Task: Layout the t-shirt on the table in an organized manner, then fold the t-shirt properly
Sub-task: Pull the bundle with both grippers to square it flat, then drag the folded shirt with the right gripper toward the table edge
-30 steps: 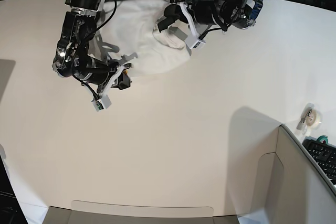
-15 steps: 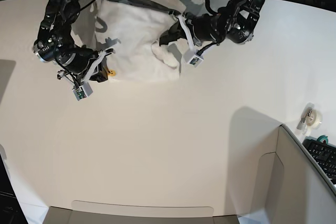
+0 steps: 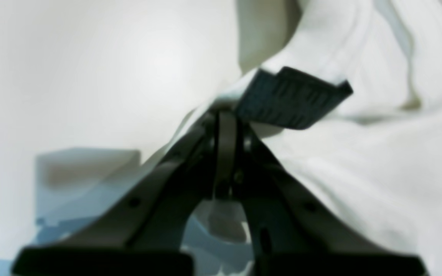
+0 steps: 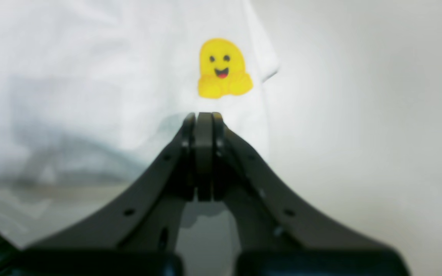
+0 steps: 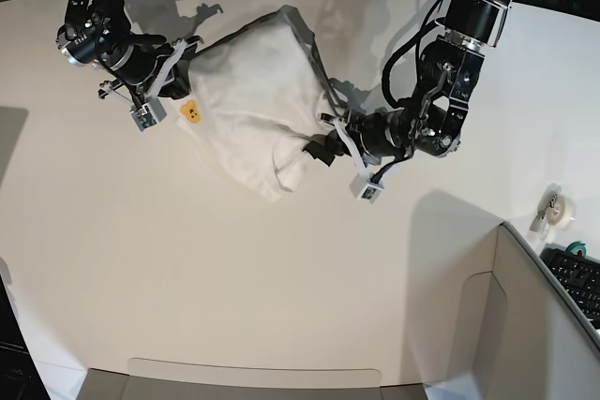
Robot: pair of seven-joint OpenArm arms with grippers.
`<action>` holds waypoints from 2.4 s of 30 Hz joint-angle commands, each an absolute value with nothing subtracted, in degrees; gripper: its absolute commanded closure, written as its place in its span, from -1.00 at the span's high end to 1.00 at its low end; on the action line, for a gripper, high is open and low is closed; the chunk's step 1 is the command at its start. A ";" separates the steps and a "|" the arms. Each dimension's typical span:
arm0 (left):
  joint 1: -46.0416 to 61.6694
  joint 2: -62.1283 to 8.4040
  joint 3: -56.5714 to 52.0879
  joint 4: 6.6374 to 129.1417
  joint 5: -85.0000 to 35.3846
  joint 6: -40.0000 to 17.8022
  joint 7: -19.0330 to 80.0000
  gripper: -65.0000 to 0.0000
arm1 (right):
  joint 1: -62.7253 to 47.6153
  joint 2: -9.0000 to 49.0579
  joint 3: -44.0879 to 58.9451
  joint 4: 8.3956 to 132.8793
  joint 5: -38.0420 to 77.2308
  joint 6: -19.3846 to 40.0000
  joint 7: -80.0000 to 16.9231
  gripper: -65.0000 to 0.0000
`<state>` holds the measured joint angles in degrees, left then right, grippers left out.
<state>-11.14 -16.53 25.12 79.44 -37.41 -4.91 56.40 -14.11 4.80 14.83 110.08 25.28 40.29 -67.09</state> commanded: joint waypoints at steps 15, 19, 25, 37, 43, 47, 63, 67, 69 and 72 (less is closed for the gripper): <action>-15.87 -11.12 25.01 76.44 -31.52 -2.51 59.03 -1.00 | -15.52 2.77 14.64 115.91 25.80 40.00 -66.07 -1.00; -17.27 -8.92 25.10 76.35 -31.52 -2.59 59.03 -1.00 | -16.13 0.92 14.55 116.00 25.80 40.00 -66.07 -1.00; -19.56 -6.64 25.19 76.18 -31.52 -2.59 59.12 -1.00 | -16.22 0.22 11.38 116.09 25.80 40.00 -66.07 -1.00; -23.87 0.57 25.19 69.05 -31.52 -2.59 59.12 -1.00 | -15.52 0.40 10.77 116.97 25.89 40.00 -65.80 -1.00; -24.57 0.04 24.92 73.98 -31.60 -2.59 59.74 -1.00 | -14.20 0.66 11.12 116.97 25.89 40.00 -65.71 -1.00; -24.57 -2.95 24.48 84.26 -31.69 -2.42 62.29 -1.00 | -13.32 0.66 11.12 116.97 25.80 40.00 -65.71 -1.00; -15.34 -12.18 7.52 106.95 -31.78 -2.24 68.18 -1.00 | -5.05 -5.67 5.93 116.44 25.36 40.00 -66.07 -1.00; -9.89 -15.78 2.07 108.97 -31.78 -2.51 68.09 -1.00 | -8.22 -5.67 3.03 113.45 25.36 38.55 -65.63 -1.00; -7.25 -17.63 1.01 109.41 -31.78 -2.51 67.74 -1.00 | -9.19 -5.67 2.24 110.99 25.36 37.49 -65.19 -1.00; -2.86 -19.56 0.75 109.49 -31.78 -2.51 63.60 -1.00 | -10.07 -5.58 2.24 106.86 25.36 37.23 -62.37 -1.00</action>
<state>-1.87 -19.14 0.99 108.29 -30.83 -2.17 64.05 -10.61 -5.52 2.31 106.21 24.40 37.71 -62.92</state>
